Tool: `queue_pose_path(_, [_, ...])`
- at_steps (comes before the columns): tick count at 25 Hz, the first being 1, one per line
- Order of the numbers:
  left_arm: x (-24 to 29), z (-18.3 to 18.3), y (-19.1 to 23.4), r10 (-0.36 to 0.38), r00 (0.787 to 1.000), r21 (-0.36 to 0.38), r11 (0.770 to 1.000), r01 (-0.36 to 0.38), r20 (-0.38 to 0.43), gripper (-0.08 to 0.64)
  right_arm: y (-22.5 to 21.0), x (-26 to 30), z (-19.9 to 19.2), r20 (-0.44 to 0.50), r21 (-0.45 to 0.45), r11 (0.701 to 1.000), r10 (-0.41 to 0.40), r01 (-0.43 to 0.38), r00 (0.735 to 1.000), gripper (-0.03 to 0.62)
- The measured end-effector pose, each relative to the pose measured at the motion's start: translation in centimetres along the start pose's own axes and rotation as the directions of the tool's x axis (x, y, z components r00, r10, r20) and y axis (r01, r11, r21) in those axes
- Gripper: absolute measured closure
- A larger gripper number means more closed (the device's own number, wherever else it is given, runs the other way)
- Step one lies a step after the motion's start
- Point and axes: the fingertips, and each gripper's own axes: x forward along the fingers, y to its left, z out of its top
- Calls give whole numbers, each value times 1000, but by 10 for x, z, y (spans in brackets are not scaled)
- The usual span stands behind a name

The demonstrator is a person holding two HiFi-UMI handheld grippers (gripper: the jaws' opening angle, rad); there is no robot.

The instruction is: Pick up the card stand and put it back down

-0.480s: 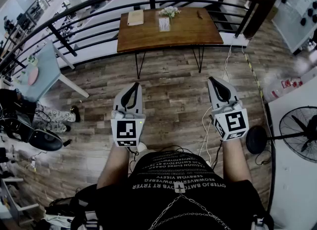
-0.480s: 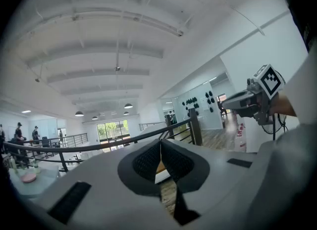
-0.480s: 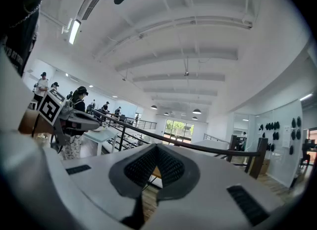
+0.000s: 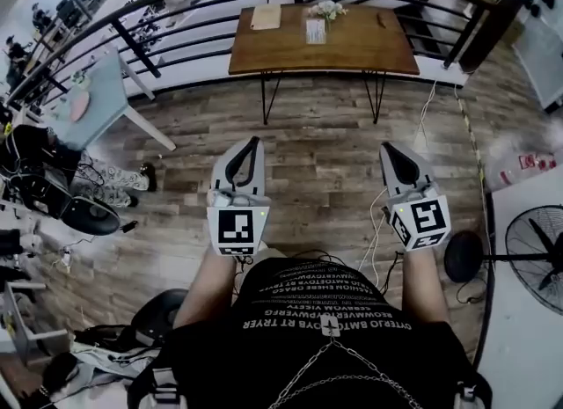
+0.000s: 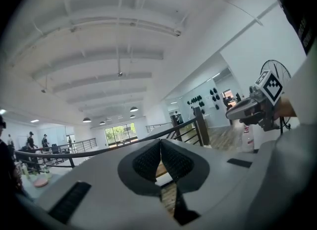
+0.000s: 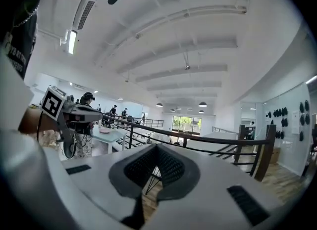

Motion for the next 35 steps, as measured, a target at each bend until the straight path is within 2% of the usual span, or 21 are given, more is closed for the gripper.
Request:
queue_pose_path(3, [-2, -1, 0, 38, 999, 38, 999, -38, 8, 532, -2, -1, 2, 0, 5, 1000, 15, -15, 1000, 578])
queue_pose_path(6, [-6, -3, 2, 56, 998, 41, 998, -57, 20, 532, -1, 0, 1, -3, 0, 1000, 22, -22, 1000, 578])
queue_pose_path(15, [10, -19, -19, -39, 999, 105, 994, 38, 10, 531, -3, 13, -26, -32, 23, 1000, 22, -21, 999, 578])
queue_pose_path(20, [47, -36, -10, -80, 997, 47, 996, 81, -11, 531, -15, 32, -29, -20, 23, 999, -22, 22, 1000, 578])
queue_pose_path(24, [90, -42, -3, -125, 992, -8, 992, 125, -5, 531, -35, 58, -30, -49, 17, 999, -46, 47, 998, 578])
queue_pose_path(27, [112, -47, -1, -209, 978, -62, 976, 210, 10, 531, -43, 77, -30, -69, 17, 999, -50, 51, 996, 578])
queue_pose_path(29, [124, -44, 2, -267, 963, 15, 964, 267, 42, 531, -48, 95, -28, -78, 7, 999, -48, 49, 996, 578])
queue_pose_path(31, [134, -38, 6, -340, 937, 135, 935, 327, 87, 531, -52, 114, -26, -87, 4, 999, -41, 42, 995, 578])
queue_pose_path(32, [138, -36, 9, -377, 921, 172, 918, 358, 94, 531, -52, 123, -26, -93, 6, 999, -37, 38, 995, 578])
queue_pose_path(34, [146, -43, 21, -431, 901, 193, 890, 414, 54, 531, -51, 140, -26, -103, 6, 1000, -25, 26, 994, 578])
queue_pose_path(35, [151, -50, 29, -438, 899, 195, 883, 428, 11, 531, -51, 148, -26, -106, 3, 1000, -18, 19, 994, 578])
